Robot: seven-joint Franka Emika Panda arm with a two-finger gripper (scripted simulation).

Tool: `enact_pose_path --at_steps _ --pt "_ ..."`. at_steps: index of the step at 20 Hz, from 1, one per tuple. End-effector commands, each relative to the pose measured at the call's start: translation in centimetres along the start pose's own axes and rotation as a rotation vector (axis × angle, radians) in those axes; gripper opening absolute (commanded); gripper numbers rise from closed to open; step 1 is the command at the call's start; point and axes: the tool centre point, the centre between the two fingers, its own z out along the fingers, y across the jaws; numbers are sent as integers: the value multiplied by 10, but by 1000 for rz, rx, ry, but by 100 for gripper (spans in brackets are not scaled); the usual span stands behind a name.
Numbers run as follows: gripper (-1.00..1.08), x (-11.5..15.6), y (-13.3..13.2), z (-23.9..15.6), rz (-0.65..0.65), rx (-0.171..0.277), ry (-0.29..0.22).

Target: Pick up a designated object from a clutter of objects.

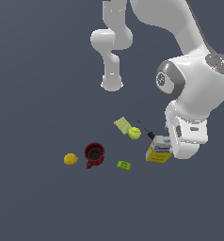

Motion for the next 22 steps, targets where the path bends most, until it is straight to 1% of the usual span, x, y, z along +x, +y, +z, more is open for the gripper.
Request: enact_pose_path --at_steps 1,9,15,16,22 --pt "100 0 0 5 -1 1 0" --pt "100 0 -2 41 -5 0 1" --pt "100 1 0 49 -5 0 0" --pt "-100 1 0 49 -5 0 0" --pt "-100 1 0 49 -5 0 0"
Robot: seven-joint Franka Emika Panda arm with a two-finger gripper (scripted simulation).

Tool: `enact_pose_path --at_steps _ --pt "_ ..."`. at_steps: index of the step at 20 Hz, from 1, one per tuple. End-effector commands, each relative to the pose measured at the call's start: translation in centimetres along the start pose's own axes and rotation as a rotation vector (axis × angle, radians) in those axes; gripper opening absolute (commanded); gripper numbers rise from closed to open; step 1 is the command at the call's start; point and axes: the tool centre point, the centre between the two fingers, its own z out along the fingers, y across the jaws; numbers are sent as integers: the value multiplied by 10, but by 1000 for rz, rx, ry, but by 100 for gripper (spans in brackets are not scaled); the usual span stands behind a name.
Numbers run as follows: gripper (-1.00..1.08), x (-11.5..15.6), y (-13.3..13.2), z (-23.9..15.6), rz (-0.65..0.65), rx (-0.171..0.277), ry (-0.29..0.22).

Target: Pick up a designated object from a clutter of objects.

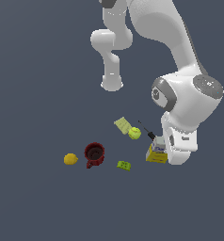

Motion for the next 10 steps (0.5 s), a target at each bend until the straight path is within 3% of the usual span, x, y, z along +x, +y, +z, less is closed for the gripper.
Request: enact_pose_path --at_steps 1,10 --pt "-100 0 0 0 0 0 0" --pt "-100 -2 3 -12 0 0 0"
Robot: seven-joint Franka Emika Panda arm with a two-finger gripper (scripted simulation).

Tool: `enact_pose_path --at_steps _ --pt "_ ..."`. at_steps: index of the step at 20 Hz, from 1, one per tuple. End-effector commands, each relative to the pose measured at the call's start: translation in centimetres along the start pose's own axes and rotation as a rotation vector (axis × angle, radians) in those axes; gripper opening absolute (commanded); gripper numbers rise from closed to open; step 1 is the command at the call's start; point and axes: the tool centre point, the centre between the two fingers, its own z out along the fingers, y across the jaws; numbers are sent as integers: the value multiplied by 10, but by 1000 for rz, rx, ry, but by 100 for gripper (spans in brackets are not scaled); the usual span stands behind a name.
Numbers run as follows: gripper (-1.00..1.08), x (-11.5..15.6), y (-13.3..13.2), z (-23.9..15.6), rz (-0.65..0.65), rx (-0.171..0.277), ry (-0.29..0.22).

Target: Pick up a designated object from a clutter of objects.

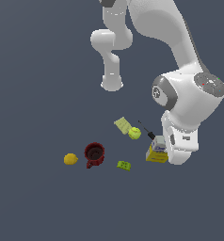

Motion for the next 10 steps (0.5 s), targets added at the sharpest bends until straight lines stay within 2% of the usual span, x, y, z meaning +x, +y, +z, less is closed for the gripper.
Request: enact_pose_path --at_steps 1,10 --pt "-100 -2 2 -9 0 -1 0" --pt "-100 -13 17 -72 -1 -1 2"
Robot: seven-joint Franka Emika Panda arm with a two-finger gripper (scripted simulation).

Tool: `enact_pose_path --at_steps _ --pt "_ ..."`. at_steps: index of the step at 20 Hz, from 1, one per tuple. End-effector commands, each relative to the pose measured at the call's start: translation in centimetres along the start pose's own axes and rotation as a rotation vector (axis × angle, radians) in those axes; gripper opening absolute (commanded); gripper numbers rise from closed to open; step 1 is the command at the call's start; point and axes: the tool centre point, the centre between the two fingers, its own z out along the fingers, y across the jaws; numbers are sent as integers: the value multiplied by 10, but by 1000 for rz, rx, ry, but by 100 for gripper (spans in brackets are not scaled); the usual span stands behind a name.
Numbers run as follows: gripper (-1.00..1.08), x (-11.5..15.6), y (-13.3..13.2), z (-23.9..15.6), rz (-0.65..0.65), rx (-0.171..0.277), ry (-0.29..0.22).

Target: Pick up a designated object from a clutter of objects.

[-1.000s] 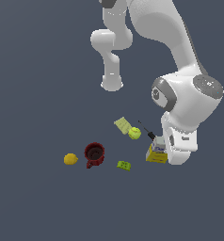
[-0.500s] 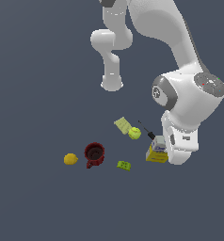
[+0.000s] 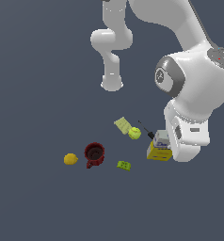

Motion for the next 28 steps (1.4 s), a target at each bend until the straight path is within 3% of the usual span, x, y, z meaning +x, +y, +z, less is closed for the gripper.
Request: enact_pose_path --at_steps 1,15,28 --pt "-100 -4 5 -23 0 -1 1" --pt "-100 -28 38 -152 0 -1 1" --pt "-100 -36 53 -199 1 -1 0"
